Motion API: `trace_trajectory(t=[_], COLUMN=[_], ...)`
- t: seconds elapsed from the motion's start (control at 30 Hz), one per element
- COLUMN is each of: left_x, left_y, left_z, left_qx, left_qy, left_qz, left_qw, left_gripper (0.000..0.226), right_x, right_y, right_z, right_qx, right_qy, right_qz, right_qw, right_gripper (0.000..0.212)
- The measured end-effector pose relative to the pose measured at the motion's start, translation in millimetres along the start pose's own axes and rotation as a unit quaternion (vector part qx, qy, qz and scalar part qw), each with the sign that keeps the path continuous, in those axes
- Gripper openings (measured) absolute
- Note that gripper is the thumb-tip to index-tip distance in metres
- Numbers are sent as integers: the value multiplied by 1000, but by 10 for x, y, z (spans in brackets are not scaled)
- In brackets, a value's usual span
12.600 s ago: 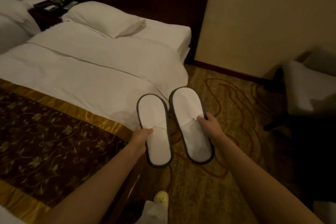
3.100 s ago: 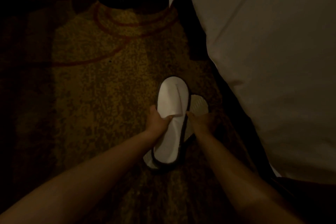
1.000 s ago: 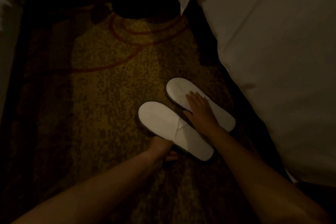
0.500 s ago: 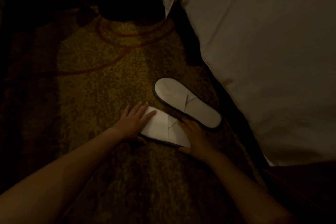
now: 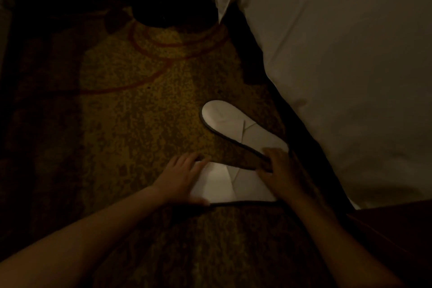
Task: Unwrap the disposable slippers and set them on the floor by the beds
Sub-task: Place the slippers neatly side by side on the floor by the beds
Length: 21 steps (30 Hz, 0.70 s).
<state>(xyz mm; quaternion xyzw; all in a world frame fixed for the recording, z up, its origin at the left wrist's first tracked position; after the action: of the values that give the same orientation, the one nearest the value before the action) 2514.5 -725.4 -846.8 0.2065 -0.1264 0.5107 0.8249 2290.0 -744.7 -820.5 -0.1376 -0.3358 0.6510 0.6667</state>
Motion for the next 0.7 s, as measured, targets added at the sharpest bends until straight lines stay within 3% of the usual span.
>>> trace_trajectory(t=[0.07, 0.13, 0.2, 0.27, 0.37, 0.53, 0.63, 0.7], left_x=[-156, -403, -694, -969, -1227, -1151, -1020, -950], left_y=[-119, -276, -350, -380, -408, -493, -686, -900], left_z=[253, 532, 766, 883, 893, 711, 670, 687], left_qx=[81, 186, 281, 335, 325, 346, 252, 249], left_qy=[75, 142, 161, 135, 98, 122, 133, 143], left_qz=[59, 115, 125, 140, 186, 271, 320, 360], left_qw=[992, 966, 938, 922, 922, 890, 904, 888], left_gripper=[94, 80, 71, 72, 74, 74, 71, 68], right_x=[-69, -139, -219, -306, -453, -765, -968, -1098], right_y=[185, 364, 469, 478, 364, 65, -78, -92], right_z=[190, 205, 150, 133, 148, 189, 146, 88], right_qx=[-34, -82, -117, -126, -154, -204, -128, -63], right_qy=[101, 106, 82, 80, 95, 80, 66, 40], right_qz=[-99, -178, -217, -216, -170, -88, -68, -97], right_qw=[989, 975, 966, 965, 969, 972, 987, 992], right_gripper=[58, 59, 62, 62, 60, 61, 61, 62])
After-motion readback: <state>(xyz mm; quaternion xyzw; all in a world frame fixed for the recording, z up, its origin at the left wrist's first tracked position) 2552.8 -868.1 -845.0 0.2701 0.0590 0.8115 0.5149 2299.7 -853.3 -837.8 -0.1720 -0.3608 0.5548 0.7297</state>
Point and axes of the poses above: each hand's wrist, its own x-axis away from the middle knuckle, its own z-axis out of the back of the hand, y = z × x, the point moved 8 cm from there along -x, towards the middle knuckle, and after that the axes turned 1 degree about -x, right-handed, at the moved point
